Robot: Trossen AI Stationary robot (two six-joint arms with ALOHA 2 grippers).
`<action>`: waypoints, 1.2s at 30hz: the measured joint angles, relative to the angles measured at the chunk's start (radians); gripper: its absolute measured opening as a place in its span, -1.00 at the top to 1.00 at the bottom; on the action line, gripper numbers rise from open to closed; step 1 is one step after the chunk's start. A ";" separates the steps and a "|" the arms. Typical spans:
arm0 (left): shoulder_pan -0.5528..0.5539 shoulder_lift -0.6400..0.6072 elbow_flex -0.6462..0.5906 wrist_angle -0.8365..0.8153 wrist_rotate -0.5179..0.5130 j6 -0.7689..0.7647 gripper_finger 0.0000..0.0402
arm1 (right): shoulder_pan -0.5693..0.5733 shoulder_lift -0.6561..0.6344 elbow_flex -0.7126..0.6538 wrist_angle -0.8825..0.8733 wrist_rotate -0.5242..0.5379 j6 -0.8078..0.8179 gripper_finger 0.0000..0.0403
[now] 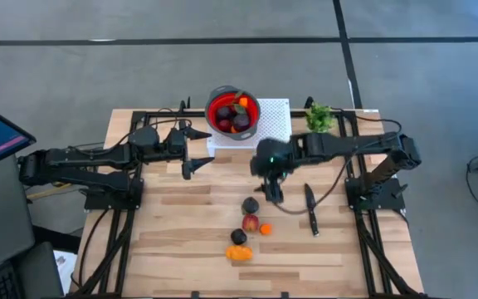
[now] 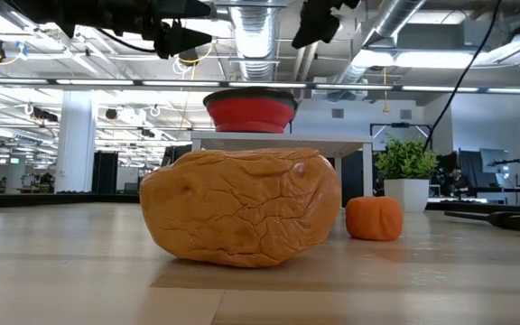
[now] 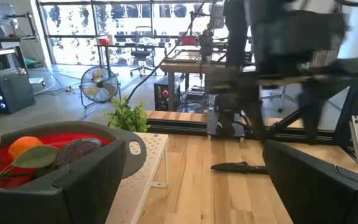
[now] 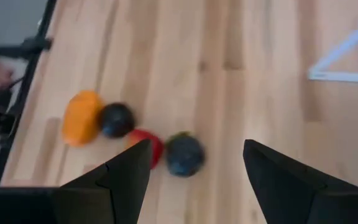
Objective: Pick & Place Fruit
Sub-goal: Put the tangerine into the strainer bowl on the shelf
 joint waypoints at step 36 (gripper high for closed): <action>0.000 0.000 0.000 0.043 0.000 0.000 -0.86 | 0.103 0.284 0.000 -0.186 0.052 0.141 -0.24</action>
